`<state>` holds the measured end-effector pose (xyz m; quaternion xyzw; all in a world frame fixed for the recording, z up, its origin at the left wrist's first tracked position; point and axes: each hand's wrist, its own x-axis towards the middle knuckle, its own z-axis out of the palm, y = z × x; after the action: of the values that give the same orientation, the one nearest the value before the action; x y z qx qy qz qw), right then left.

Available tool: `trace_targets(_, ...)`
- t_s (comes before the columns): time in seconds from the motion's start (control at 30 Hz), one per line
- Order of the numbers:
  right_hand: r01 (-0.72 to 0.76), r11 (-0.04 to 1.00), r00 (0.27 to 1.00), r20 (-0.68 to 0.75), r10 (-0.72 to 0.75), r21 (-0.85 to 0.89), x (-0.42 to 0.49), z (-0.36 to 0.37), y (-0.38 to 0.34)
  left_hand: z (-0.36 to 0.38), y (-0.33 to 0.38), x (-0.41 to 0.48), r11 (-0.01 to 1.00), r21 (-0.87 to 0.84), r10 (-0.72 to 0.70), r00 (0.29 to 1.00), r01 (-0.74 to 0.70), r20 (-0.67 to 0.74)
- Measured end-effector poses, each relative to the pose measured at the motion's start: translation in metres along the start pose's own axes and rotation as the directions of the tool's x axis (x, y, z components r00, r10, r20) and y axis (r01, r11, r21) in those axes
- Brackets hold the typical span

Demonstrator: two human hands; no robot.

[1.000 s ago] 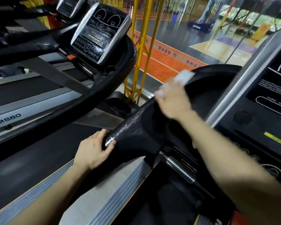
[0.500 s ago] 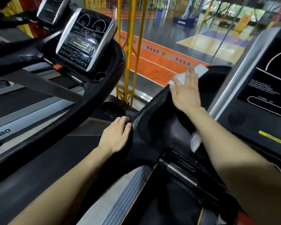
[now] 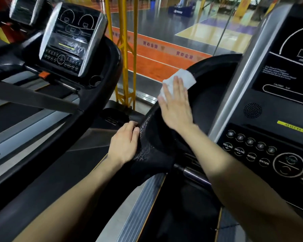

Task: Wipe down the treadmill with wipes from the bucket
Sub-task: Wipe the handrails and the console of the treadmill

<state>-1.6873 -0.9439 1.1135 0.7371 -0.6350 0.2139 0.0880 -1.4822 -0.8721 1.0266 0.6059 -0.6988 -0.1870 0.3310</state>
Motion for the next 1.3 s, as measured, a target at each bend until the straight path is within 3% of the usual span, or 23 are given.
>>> trace_targets(0.17, 0.144, 0.978, 0.976, 0.140, -0.166, 0.150, -0.158, 0.021, -0.059, 0.002, -0.001, -0.005, 1.000, -0.004, 0.031, 0.999, -0.031, -0.015)
trace_targets(0.23, 0.191, 0.964, 0.959, 0.172, -0.223, 0.184, -0.178, 0.016, -0.062, 0.002, -0.002, -0.005, 0.999, -0.017, 0.033, 0.999, -0.033, -0.028)
trace_targets(0.33, 0.223, 0.970, 0.960, 0.152, -0.236, 0.098, -0.135, 0.012, -0.039, 0.002, -0.002, -0.006, 0.999, 0.016, 0.043, 0.999, -0.042, -0.023)
trace_targets(0.43, 0.228, 0.962, 0.972, 0.084, -0.217, -0.149, -0.047, 0.006, -0.006, -0.003, 0.003, 0.002, 0.988, 0.150, 0.039, 0.999, -0.036, -0.016)
trace_targets(0.53, 0.105, 0.958, 0.994, 0.049, -0.095, -0.268, 0.045, -0.029, 0.038, -0.009, 0.015, 0.024, 0.953, 0.292, 0.090, 0.996, -0.078, -0.027)
trace_targets(0.67, -0.216, 0.928, 0.976, -0.083, 0.201, -0.303, 0.079, -0.063, 0.069, -0.009, 0.049, 0.072, 0.964, 0.214, 0.164, 0.986, -0.160, -0.002)
trace_targets(0.7, -0.131, 0.932, 0.991, -0.074, 0.112, -0.337, 0.071, -0.058, 0.057, -0.007, 0.060, 0.083, 0.966, 0.183, 0.181, 0.983, -0.184, 0.033)
trace_targets(0.73, 0.072, 0.919, 0.997, -0.006, -0.081, -0.387, 0.057, -0.047, 0.043, -0.003, 0.070, 0.094, 0.966, 0.150, 0.202, 0.977, -0.210, 0.071)
trace_targets(0.8, 0.446, 0.809, 0.895, 0.183, -0.407, -0.382, 0.035, -0.025, 0.032, 0.007, 0.084, 0.105, 0.965, 0.098, 0.232, 0.965, -0.245, 0.122)
trace_targets(0.83, 0.499, 0.790, 0.866, 0.195, -0.460, -0.355, 0.036, -0.030, 0.038, 0.012, 0.085, 0.106, 0.960, 0.111, 0.242, 0.962, -0.257, 0.126)
trace_targets(0.9, 0.354, 0.845, 0.933, 0.098, -0.345, -0.400, 0.059, -0.050, 0.066, 0.019, 0.080, 0.101, 0.943, 0.193, 0.251, 0.961, -0.271, 0.118)
trace_targets(0.97, -0.034, 0.890, 0.998, -0.067, 0.003, -0.455, 0.080, -0.076, 0.091, 0.024, 0.074, 0.099, 0.932, 0.235, 0.260, 0.960, -0.277, 0.100)
trace_targets(1.03, -0.355, 0.864, 0.934, -0.175, 0.312, -0.358, 0.084, -0.077, 0.084, 0.026, 0.074, 0.102, 0.935, 0.244, 0.245, 0.966, -0.259, 0.085)
trace_targets(1.07, -0.355, 0.878, 0.933, -0.182, 0.310, -0.321, 0.080, -0.065, 0.070, 0.028, 0.074, 0.104, 0.936, 0.245, 0.239, 0.968, -0.251, 0.080)
trace_targets(1.13, -0.047, 0.946, 0.999, -0.010, 0.046, -0.321, 0.059, -0.033, 0.040, 0.029, 0.074, 0.104, 0.941, 0.234, 0.233, 0.969, -0.244, 0.077)
trace_targets(1.2, 0.173, 0.943, 0.984, 0.095, -0.152, -0.285, 0.048, -0.026, 0.038, 0.028, 0.072, 0.103, 0.946, 0.215, 0.230, 0.970, -0.242, 0.080)
trace_targets(1.23, 0.134, 0.944, 0.991, 0.035, -0.129, -0.302, 0.055, -0.034, 0.046, 0.028, 0.071, 0.103, 0.948, 0.209, 0.227, 0.971, -0.239, 0.078)
trace_targets(1.3, -0.199, 0.921, 0.979, -0.100, 0.175, -0.335, 0.082, -0.062, 0.069, 0.029, 0.070, 0.103, 0.949, 0.209, 0.226, 0.971, -0.236, 0.074)
